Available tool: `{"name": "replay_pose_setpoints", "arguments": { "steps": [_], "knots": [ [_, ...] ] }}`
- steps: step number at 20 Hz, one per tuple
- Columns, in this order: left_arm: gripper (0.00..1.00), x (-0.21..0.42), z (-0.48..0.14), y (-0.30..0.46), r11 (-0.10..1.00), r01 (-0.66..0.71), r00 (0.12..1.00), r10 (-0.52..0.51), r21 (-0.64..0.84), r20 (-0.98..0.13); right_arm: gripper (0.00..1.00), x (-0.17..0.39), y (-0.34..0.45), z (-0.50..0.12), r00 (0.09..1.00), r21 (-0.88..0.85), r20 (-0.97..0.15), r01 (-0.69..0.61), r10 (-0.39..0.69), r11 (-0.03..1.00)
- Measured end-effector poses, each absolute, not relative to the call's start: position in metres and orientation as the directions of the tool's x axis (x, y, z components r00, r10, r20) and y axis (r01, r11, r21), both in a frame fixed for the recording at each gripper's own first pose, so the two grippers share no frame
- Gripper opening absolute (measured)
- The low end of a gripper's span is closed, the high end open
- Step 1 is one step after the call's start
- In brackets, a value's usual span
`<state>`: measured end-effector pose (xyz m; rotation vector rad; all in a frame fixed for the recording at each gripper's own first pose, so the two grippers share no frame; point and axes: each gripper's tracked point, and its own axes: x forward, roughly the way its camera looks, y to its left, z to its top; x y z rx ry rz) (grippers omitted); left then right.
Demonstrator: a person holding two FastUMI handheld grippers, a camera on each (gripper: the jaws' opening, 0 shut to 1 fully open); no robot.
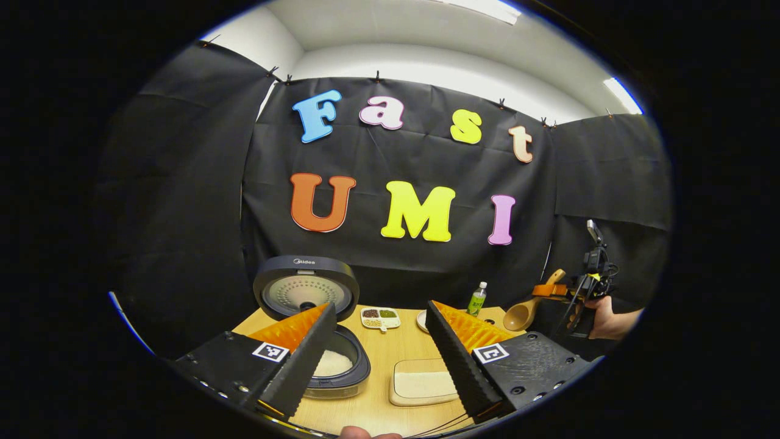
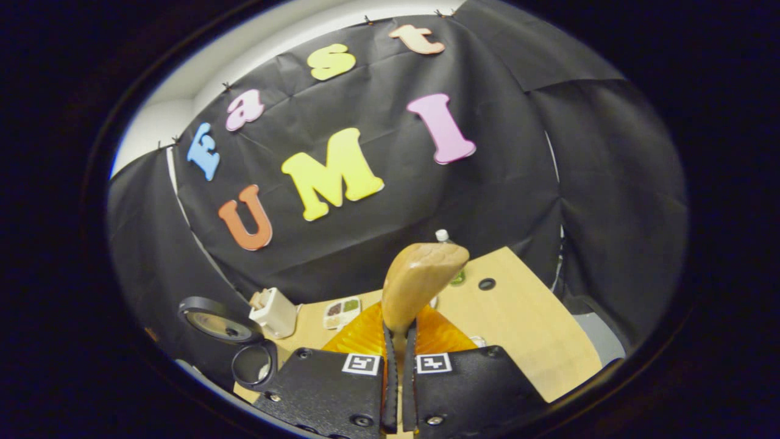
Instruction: Close the left gripper, press the button to open the rice cooker; take a wooden spoon from the chopstick holder with the right hand, scoop a spoonful of rice and pour it into the rice cooker, then put the wooden spoon back into the chopstick holder.
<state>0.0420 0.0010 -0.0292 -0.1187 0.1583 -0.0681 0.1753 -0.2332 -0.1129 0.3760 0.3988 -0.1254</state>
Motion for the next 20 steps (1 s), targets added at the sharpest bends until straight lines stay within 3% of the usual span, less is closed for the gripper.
{"name": "replay_pose_setpoints", "arguments": {
  "steps": [11,20],
  "knots": [
    [0.95,0.078,-0.037,-0.006,0.995,0.011,0.976,-0.033,-0.103,-0.217,0.08,0.221,-0.29,-0.241,0.846,0.252,-0.528,0.24,-0.075,0.937],
    [0.95,0.096,-0.035,-0.003,0.992,-0.034,0.972,0.005,-0.119,-0.236,0.12,0.229,-0.301,-0.301,0.813,0.287,-0.58,0.266,-0.054,0.92]
  ]
}}
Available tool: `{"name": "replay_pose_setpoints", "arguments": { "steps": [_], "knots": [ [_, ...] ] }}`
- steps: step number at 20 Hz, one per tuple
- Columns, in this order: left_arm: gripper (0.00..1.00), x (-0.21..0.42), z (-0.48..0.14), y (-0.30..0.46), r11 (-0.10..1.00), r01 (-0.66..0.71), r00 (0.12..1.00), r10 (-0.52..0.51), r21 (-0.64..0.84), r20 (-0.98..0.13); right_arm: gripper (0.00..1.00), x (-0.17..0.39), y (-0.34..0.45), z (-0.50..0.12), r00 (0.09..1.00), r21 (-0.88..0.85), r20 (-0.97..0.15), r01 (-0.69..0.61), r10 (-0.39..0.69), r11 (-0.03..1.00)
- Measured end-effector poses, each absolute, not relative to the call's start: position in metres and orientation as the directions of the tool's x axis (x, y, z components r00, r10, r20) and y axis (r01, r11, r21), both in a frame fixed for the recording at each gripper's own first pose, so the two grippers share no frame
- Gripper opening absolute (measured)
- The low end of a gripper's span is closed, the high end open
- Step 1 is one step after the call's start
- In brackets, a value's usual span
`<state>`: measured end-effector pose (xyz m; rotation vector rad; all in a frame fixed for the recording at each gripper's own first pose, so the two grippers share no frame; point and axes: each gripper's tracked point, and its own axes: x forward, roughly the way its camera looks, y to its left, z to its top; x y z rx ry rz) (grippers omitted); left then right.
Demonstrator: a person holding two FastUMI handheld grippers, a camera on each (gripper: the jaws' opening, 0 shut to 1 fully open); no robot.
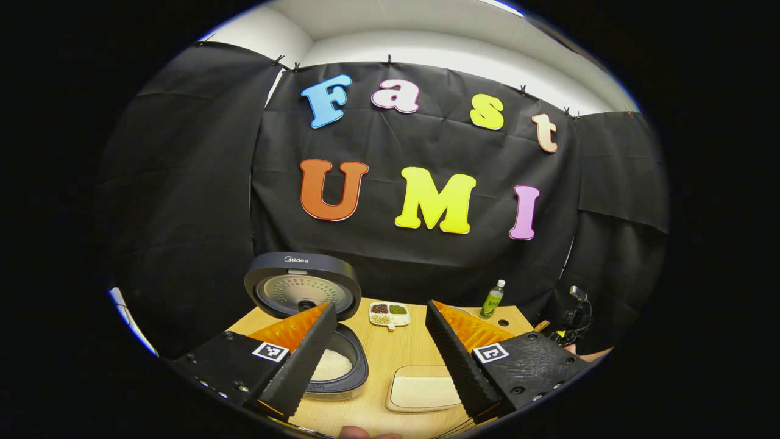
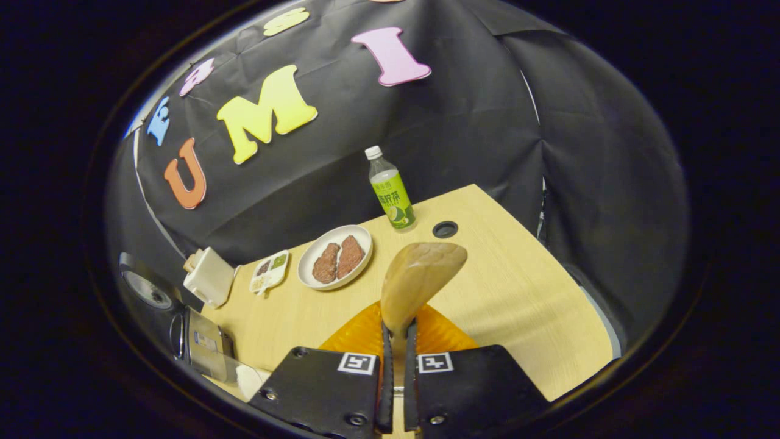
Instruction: Close the left gripper, press the button to open the rice cooker; take a wooden spoon from the chopstick holder with the right hand, scoop a spoonful of rice and pour it into the rice cooker, then put the wooden spoon back into the chopstick holder.
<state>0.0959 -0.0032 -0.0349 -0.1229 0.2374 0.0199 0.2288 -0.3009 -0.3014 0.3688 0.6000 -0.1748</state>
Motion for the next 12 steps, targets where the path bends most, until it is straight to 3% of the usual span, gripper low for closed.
{"name": "replay_pose_setpoints", "arguments": {
  "steps": [8,9,11,12],
  "knots": [
    [0.95,0.1,-0.023,-0.001,0.99,-0.042,0.978,0.013,-0.137,-0.207,0.26,0.228,-0.302,-0.278,0.855,0.299,-0.516,0.234,-0.049,0.925],
    [0.95,0.1,-0.02,-0.001,0.989,-0.038,0.98,0.009,-0.141,-0.2,0.47,0.226,-0.304,-0.271,0.86,0.298,-0.508,0.235,-0.055,0.925],
    [0.95,0.101,-0.016,0.0,0.989,-0.034,0.983,0.007,-0.141,-0.183,0.65,0.219,-0.311,-0.256,0.869,0.287,-0.487,0.25,-0.084,0.925],
    [0.95,0.102,-0.013,0.004,0.99,-0.035,0.985,0.011,-0.138,-0.175,0.65,0.214,-0.313,-0.245,0.876,0.284,-0.473,0.256,-0.098,0.924]
  ]
}}
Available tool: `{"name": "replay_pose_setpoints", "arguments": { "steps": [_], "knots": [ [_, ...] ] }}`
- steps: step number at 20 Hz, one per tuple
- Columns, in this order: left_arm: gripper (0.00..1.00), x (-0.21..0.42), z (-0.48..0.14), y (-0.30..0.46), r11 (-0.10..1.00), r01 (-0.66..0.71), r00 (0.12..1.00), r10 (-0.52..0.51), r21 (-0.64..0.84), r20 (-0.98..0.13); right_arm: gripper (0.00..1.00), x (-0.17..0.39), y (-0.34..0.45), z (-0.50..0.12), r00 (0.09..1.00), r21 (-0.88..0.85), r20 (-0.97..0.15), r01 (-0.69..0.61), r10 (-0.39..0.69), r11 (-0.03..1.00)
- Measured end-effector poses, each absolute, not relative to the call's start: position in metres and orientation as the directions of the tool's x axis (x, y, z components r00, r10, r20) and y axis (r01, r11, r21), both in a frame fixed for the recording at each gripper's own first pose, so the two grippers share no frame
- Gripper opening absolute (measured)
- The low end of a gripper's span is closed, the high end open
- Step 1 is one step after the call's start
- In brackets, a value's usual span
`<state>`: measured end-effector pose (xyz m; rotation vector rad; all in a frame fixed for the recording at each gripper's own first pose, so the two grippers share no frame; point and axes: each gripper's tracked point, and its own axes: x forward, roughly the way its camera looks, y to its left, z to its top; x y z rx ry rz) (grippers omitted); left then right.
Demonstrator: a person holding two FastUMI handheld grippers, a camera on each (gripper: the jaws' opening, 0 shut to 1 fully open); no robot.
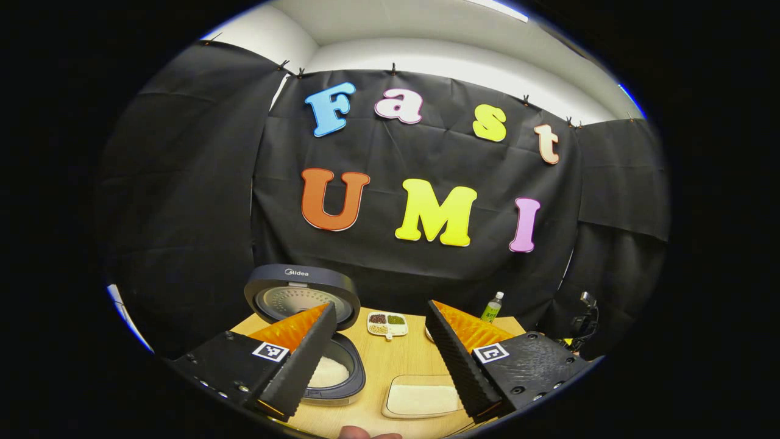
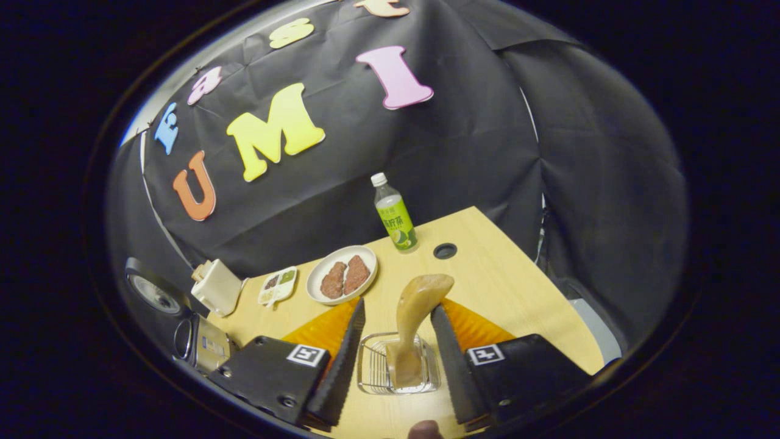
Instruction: Close the left gripper, press the button to open the rice cooker; take a wooden spoon from the chopstick holder with the right hand, scoop a spoonful of rice and pour it into the rice cooker, then put the wooden spoon back into the chopstick holder.
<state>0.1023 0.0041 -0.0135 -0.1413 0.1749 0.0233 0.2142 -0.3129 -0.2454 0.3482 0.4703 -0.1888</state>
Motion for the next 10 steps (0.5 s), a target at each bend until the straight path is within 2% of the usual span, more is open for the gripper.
{"name": "replay_pose_setpoints", "arguments": {
  "steps": [2,3,5,7,8,9,10],
  "knots": [
    [0.95,0.103,-0.007,0.009,0.991,-0.042,0.987,0.021,-0.13,-0.162,0.83,0.205,-0.318,-0.22,0.894,0.27,-0.428,0.268,-0.134,0.925],
    [0.95,0.103,-0.004,0.014,0.991,-0.049,0.988,0.029,-0.125,-0.153,0.77,0.2,-0.32,-0.206,0.902,0.256,-0.405,0.27,-0.151,0.928],
    [0.95,0.105,0.004,0.023,0.991,-0.06,0.99,0.044,-0.118,-0.133,0.94,0.188,-0.319,-0.178,0.919,0.226,-0.356,0.264,-0.172,0.938],
    [0.95,0.108,0.012,0.034,0.991,-0.076,0.991,0.063,-0.109,-0.12,0.96,0.179,-0.314,-0.151,0.932,0.173,-0.311,0.25,-0.188,0.953],
    [0.95,0.112,0.015,0.04,0.99,-0.091,0.99,0.078,-0.106,-0.119,0.89,0.172,-0.308,-0.135,0.942,0.151,-0.282,0.233,-0.184,0.961],
    [0.95,0.115,0.02,0.046,0.988,-0.104,0.989,0.091,-0.111,-0.117,0.98,0.167,-0.302,-0.119,0.95,0.13,-0.256,0.22,-0.182,0.967],
    [0.95,0.118,0.023,0.05,0.986,-0.112,0.988,0.098,-0.126,-0.118,0.98,0.162,-0.296,-0.106,0.958,0.119,-0.23,0.205,-0.174,0.971]
  ]
}}
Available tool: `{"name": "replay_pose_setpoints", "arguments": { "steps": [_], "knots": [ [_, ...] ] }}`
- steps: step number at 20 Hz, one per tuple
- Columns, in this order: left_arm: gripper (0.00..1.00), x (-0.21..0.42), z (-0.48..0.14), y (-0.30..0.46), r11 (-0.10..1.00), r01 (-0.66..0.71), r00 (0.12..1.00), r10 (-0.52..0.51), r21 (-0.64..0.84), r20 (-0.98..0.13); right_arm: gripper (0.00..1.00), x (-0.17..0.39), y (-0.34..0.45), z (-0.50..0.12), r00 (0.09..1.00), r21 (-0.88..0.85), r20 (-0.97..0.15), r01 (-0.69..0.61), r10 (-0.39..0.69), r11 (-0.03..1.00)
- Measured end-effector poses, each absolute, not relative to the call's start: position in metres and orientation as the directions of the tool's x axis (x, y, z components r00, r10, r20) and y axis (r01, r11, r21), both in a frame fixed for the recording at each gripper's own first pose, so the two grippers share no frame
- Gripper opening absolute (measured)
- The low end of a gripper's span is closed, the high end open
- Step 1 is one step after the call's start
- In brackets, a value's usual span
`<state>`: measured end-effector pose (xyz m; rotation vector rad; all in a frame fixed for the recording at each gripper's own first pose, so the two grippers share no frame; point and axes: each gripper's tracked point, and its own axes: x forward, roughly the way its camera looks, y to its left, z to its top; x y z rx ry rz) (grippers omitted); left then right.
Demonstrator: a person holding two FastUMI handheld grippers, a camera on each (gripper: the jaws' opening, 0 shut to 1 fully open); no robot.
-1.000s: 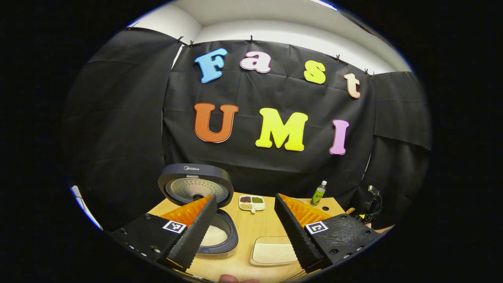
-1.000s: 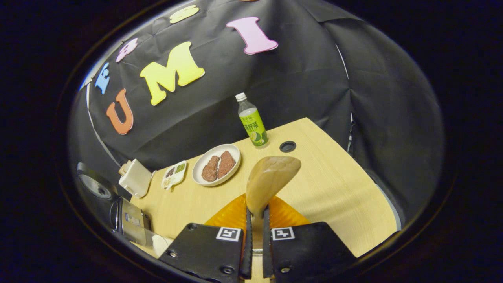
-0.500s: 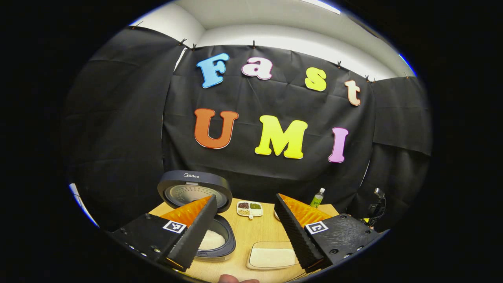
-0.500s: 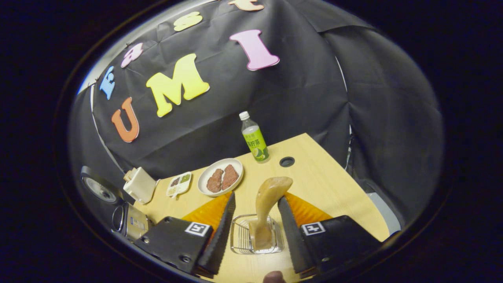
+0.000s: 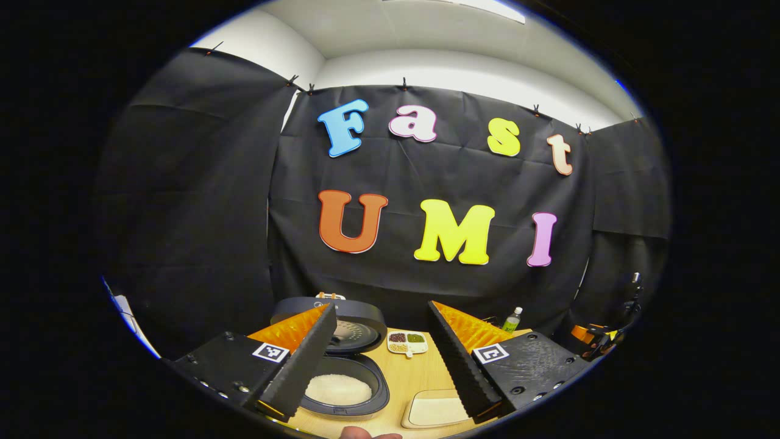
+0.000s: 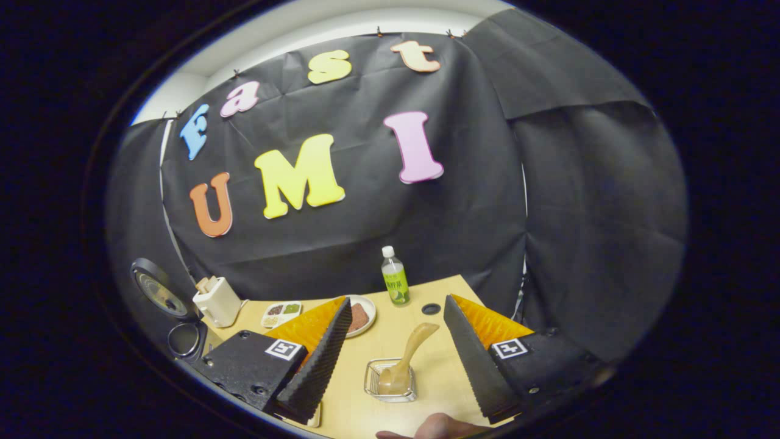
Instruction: Close the left gripper, press the button to open the rice cooker; take a wooden spoon from the chopstick holder with the right hand, scoop a spoonful of rice and pour it into the rice cooker, then put the wooden spoon back into the chopstick holder.
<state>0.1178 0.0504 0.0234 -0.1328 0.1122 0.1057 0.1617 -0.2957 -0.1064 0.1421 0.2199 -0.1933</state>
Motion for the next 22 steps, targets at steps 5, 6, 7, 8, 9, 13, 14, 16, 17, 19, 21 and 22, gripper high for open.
{"name": "replay_pose_setpoints", "arguments": {
  "steps": [5,6,7,8,9,13,14,16,17,19,21,22],
  "knots": [
    [0.89,0.151,0.034,0.085,0.975,-0.158,0.981,0.137,-0.156,-0.134,1.0,0.131,-0.265,-0.074,0.974,0.095,-0.18,0.158,-0.139,0.983],
    [0.94,0.16,0.033,0.094,0.972,-0.175,0.978,0.152,-0.159,-0.146,1.0,0.127,-0.261,-0.071,0.974,0.096,-0.179,0.155,-0.136,0.983],
    [0.94,0.169,0.03,0.104,0.967,-0.189,0.973,0.161,-0.17,-0.165,1.0,0.12,-0.259,-0.071,0.974,0.096,-0.181,0.156,-0.137,0.983],
    [0.95,0.177,0.024,0.113,0.963,-0.205,0.967,0.172,-0.173,-0.187,1.0,0.114,-0.259,-0.069,0.973,0.094,-0.18,0.16,-0.142,0.983],
    [0.95,0.183,0.017,0.122,0.961,-0.222,0.96,0.185,-0.166,-0.211,0.94,0.109,-0.261,-0.067,0.972,0.089,-0.177,0.172,-0.155,0.981],
    [0.95,0.216,-0.009,0.137,0.962,-0.253,0.932,0.213,-0.104,-0.292,0.94,0.083,-0.27,-0.066,0.964,0.037,-0.175,0.209,-0.2,0.977],
    [0.95,0.223,-0.016,0.14,0.962,-0.257,0.925,0.218,-0.091,-0.31,0.94,0.078,-0.272,-0.068,0.961,0.024,-0.178,0.218,-0.21,0.976],
    [0.95,0.236,-0.03,0.141,0.963,-0.257,0.912,0.215,-0.077,-0.35,1.0,0.069,-0.274,-0.073,0.955,0.002,-0.191,0.231,-0.226,0.973],
    [0.95,0.241,-0.036,0.142,0.965,-0.253,0.906,0.211,-0.07,-0.367,1.0,0.065,-0.275,-0.075,0.953,-0.002,-0.196,0.237,-0.233,0.972],
    [0.95,0.249,-0.048,0.145,0.966,-0.254,0.89,0.211,-0.054,-0.405,1.0,0.06,-0.276,-0.078,0.949,0.0,-0.199,0.25,-0.245,0.968],
    [0.95,0.254,-0.06,0.142,0.968,-0.246,0.876,0.2,-0.051,-0.438,0.94,0.056,-0.277,-0.081,0.945,0.006,-0.203,0.261,-0.255,0.965],
    [0.95,0.254,-0.065,0.142,0.97,-0.238,0.87,0.19,-0.049,-0.455,0.94,0.055,-0.277,-0.082,0.944,0.013,-0.206,0.266,-0.258,0.964]
  ]
}}
